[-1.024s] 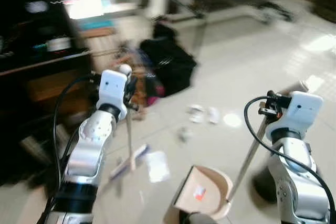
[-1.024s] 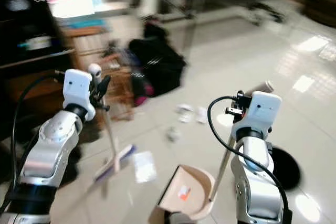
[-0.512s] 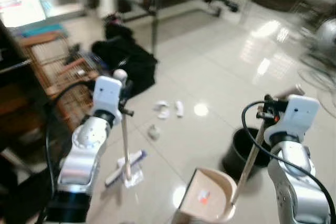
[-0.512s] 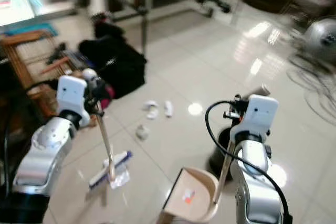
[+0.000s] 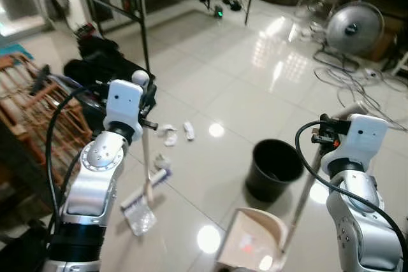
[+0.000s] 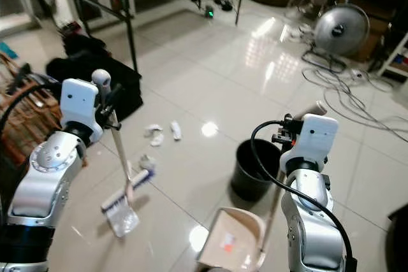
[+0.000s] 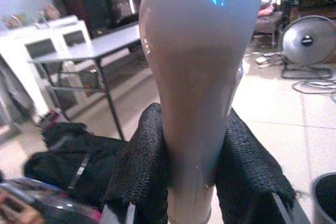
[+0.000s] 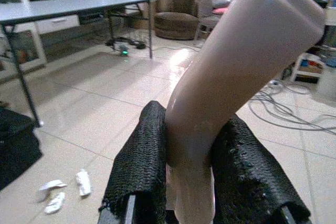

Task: Sweep floor

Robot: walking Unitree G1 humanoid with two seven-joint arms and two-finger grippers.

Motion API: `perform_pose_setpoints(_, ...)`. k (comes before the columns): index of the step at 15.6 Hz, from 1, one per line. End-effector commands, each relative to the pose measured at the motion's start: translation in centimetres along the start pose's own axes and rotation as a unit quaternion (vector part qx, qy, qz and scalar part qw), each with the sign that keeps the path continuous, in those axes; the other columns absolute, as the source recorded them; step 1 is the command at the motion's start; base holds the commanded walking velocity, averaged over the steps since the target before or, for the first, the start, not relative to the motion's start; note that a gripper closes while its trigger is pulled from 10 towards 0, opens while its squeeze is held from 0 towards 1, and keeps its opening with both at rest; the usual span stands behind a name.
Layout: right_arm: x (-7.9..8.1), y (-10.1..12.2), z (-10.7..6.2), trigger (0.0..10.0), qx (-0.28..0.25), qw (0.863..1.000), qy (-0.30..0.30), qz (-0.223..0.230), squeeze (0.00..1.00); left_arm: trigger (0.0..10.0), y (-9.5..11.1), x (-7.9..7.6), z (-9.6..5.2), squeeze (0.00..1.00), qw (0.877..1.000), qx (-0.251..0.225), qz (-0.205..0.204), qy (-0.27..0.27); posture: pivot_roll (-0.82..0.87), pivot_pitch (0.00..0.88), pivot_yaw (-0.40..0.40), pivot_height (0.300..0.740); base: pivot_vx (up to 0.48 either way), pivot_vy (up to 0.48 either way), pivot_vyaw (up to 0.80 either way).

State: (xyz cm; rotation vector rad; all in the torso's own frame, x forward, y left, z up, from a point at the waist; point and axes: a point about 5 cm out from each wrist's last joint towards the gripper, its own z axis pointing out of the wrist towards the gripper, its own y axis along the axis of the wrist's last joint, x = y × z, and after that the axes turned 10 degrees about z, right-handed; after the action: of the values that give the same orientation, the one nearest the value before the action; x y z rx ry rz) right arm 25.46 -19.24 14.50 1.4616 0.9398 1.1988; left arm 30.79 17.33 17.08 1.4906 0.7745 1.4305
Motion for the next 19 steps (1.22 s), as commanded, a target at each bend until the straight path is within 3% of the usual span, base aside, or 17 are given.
perform_pose_setpoints(1,0.61,0.28,0.09,10.0,-0.005,1.0,0.014,0.007,0.0,10.0,0.87,0.98,-0.06,0.0,1.0,-0.018,0.017,0.011,0.02,0.013,-0.05,0.74,0.0,0.435,0.0)
perform_pose_setpoints(9,-0.05,0.13,0.06,10.0,-0.004,0.999,-0.015,0.031,0.0,10.0,0.53,1.81,-0.42,0.0,1.0,-0.009,0.027,0.011,0.03,0.015,-0.038,0.74,0.0,0.434,0.0)
perform_pose_setpoints(17,-0.1,0.25,-0.37,10.0,-0.012,0.999,-0.017,0.027,0.0,10.0,0.52,1.11,-0.1,0.0,1.0,-0.011,0.026,-0.007,0.01,0.006,-0.021,0.74,0.0,0.433,-0.8)
perform_pose_setpoints(19,-0.21,0.31,-0.46,10.0,-0.013,0.999,-0.02,0.03,0.0,10.0,0.74,0.97,-0.09,0.0,0.999,-0.018,0.039,-0.01,0.01,0.002,-0.016,0.74,0.0,0.0,-0.78)
